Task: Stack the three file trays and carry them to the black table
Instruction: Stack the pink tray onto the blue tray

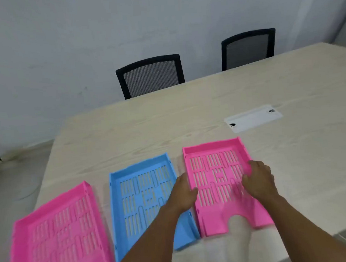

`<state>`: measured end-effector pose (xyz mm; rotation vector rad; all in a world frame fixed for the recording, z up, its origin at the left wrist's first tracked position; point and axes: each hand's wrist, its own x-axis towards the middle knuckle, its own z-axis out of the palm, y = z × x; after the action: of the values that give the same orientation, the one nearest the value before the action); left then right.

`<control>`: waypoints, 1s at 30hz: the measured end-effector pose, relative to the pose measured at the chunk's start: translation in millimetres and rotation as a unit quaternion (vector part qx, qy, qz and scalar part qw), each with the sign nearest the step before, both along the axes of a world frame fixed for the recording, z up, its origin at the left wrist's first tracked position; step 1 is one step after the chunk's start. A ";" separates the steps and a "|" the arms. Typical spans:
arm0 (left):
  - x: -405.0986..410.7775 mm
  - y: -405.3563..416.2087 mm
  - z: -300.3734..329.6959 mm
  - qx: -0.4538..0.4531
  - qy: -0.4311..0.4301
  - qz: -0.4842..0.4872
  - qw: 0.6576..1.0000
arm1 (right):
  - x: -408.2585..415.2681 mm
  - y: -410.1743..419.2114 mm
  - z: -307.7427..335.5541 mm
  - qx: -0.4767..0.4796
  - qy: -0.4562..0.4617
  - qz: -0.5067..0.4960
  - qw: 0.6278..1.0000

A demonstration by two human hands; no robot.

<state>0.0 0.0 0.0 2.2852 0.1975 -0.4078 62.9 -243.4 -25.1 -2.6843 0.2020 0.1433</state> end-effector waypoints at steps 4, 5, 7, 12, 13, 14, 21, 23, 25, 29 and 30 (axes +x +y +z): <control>0.3 -11.9 -13.3 -0.033 0.053 0.050 0.997 | -22.3 -12.3 -23.0 0.064 0.025 -0.060 0.996; 0.3 -14.4 -18.6 -0.038 0.067 0.055 0.996 | -25.8 -13.9 -29.7 0.076 0.023 -0.067 0.995; 0.4 -20.1 -27.0 -0.052 0.091 0.055 0.993 | -27.3 -17.3 -36.8 0.089 0.016 -0.097 0.991; 4.3 -30.0 -44.2 -0.068 0.114 0.105 0.986 | -22.8 -25.2 -40.6 0.111 0.047 -0.161 0.980; 5.5 -31.8 -46.1 -0.068 0.119 0.115 0.984 | -20.8 -26.7 -39.8 0.110 0.052 -0.165 0.979; 6.4 -32.6 -48.2 -0.063 0.122 0.117 0.984 | -18.8 -27.9 -38.8 0.107 0.053 -0.166 0.979; 6.0 -31.8 -45.6 -0.083 0.063 0.128 0.986 | -7.6 -30.2 -28.4 0.084 0.003 -0.165 0.983; 8.1 -31.4 -40.3 -0.099 0.032 0.143 0.984 | -4.5 -29.3 -22.7 0.078 -0.017 -0.155 0.985; 10.9 -29.0 -34.0 -0.117 0.001 0.163 0.980 | -0.8 -27.1 -15.4 0.080 -0.032 -0.150 0.985; 16.0 -17.3 -29.9 -0.124 -0.052 0.209 0.969 | 4.3 -15.8 -2.1 0.089 -0.058 -0.132 0.986; 16.2 -13.4 -29.8 -0.124 -0.058 0.220 0.966 | 5.0 -11.6 0.7 0.090 -0.063 -0.127 0.986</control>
<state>16.2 -13.4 -29.8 1.9404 0.5504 -0.0611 67.9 -255.0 -24.4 -2.4520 0.4651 -0.0833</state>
